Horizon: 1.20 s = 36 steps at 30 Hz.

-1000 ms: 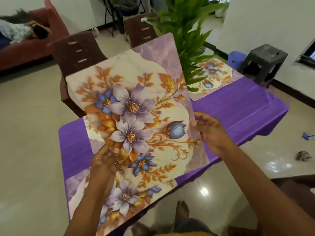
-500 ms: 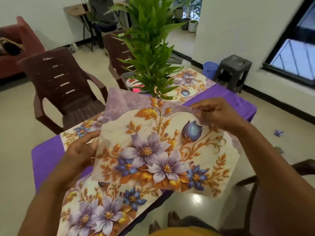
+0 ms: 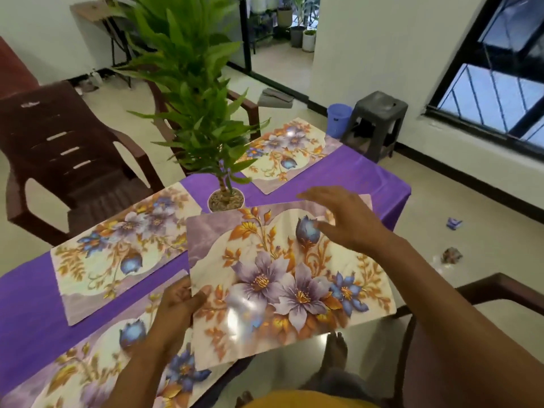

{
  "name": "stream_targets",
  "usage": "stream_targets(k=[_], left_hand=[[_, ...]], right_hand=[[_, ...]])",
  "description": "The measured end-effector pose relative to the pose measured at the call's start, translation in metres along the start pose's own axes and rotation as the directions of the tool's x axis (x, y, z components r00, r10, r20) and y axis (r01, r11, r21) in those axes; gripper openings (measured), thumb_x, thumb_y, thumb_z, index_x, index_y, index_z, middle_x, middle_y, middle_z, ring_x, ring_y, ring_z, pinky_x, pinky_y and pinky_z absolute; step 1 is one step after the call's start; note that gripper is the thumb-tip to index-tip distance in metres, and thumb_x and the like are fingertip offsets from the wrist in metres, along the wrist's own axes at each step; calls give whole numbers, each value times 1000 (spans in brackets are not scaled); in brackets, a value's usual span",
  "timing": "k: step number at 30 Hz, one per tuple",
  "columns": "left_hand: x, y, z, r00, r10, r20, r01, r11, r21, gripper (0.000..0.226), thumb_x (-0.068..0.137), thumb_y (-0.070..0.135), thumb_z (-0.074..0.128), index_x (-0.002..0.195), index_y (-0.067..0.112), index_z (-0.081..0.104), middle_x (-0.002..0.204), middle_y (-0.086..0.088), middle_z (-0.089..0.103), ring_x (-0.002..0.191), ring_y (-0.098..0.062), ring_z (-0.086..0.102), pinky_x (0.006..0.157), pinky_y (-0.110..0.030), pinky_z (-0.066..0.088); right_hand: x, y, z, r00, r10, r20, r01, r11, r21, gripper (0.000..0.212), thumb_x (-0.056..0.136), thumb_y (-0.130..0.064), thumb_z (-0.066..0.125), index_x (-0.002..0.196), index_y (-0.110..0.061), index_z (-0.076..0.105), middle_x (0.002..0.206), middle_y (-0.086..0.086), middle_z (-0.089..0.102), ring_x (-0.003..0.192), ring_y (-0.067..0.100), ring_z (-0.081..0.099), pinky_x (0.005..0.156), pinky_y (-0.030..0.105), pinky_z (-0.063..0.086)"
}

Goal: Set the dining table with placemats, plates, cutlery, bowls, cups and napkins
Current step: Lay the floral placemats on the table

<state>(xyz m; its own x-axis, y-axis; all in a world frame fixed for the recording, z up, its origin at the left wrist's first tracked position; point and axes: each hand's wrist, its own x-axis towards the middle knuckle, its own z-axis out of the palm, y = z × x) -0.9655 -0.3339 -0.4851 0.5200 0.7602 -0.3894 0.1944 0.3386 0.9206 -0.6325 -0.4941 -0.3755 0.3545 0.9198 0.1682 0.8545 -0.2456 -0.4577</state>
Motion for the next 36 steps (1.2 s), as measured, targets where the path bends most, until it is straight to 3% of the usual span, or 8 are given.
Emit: stream_targets(k=[6, 12, 24, 27, 29, 31, 34, 36], left_hand=[[28, -37, 84, 980, -186, -71, 170, 967, -190, 26, 96, -5, 61, 118, 5, 71, 112, -22, 76, 90, -37, 77, 77, -50, 64], [58, -53, 167, 933, -326, -155, 276, 921, -275, 28, 101, -8, 51, 111, 12, 68, 95, -14, 80, 76, -30, 78, 61, -42, 64], [118, -68, 236, 878, -417, -236, 333, 885, -326, 25, 104, -3, 52, 116, 14, 66, 106, -14, 77, 92, -35, 73, 73, -46, 62], [137, -79, 239, 858, -418, -301, 388, 909, -154, 21, 103, 3, 60, 122, 11, 65, 108, -17, 74, 82, -29, 71, 73, -49, 62], [149, -83, 237, 875, -358, -327, 406, 910, 90, 15, 100, 13, 69, 114, 10, 68, 110, -22, 75, 80, -30, 71, 79, -57, 62], [156, -78, 237, 924, -261, -279, 358, 846, 394, 33, 92, 40, 73, 109, 13, 72, 102, -15, 78, 83, -30, 74, 79, -53, 63], [156, -57, 237, 947, -111, -301, 316, 491, 812, 46, 90, 61, 69, 102, 16, 70, 92, -5, 74, 92, -30, 73, 75, -36, 56], [154, -55, 234, 938, 39, -344, 312, 336, 889, 54, 86, 60, 76, 112, 14, 63, 103, -7, 73, 99, -32, 71, 72, -35, 50]], right_hand=[[-5, 77, 11, 930, -9, 368, 24, 999, -39, 65, 80, -30, 84, 140, -29, 61, 148, -2, 55, 139, 22, 46, 113, 36, 34], [-17, 175, 26, 747, 27, 664, 188, 950, -251, 119, 65, -70, 83, 160, -45, 15, 172, -4, 9, 158, 25, 9, 125, 50, 13], [30, 265, 37, 705, 20, 709, 287, 906, -311, 96, 87, -34, 77, 159, -44, 14, 172, 6, 7, 157, 34, 11, 124, 51, 20], [41, 271, 42, 679, 46, 733, 309, 888, -341, 92, 86, -28, 77, 158, -41, 20, 169, 11, 17, 153, 37, 23, 119, 54, 31], [47, 275, 44, 676, 61, 734, 322, 872, -369, 92, 83, -25, 79, 156, -38, 24, 165, 13, 24, 146, 39, 33, 110, 52, 42], [52, 279, 45, 687, 68, 723, 313, 871, -379, 93, 80, -24, 81, 154, -36, 26, 162, 14, 27, 143, 40, 38, 104, 51, 47], [60, 287, 49, 700, 72, 710, 305, 869, -389, 93, 78, -28, 83, 152, -37, 28, 162, 13, 29, 143, 39, 39, 104, 52, 47], [60, 292, 53, 708, 61, 704, 303, 874, -380, 91, 79, -35, 83, 150, -40, 27, 162, 11, 29, 144, 37, 38, 106, 53, 45]])
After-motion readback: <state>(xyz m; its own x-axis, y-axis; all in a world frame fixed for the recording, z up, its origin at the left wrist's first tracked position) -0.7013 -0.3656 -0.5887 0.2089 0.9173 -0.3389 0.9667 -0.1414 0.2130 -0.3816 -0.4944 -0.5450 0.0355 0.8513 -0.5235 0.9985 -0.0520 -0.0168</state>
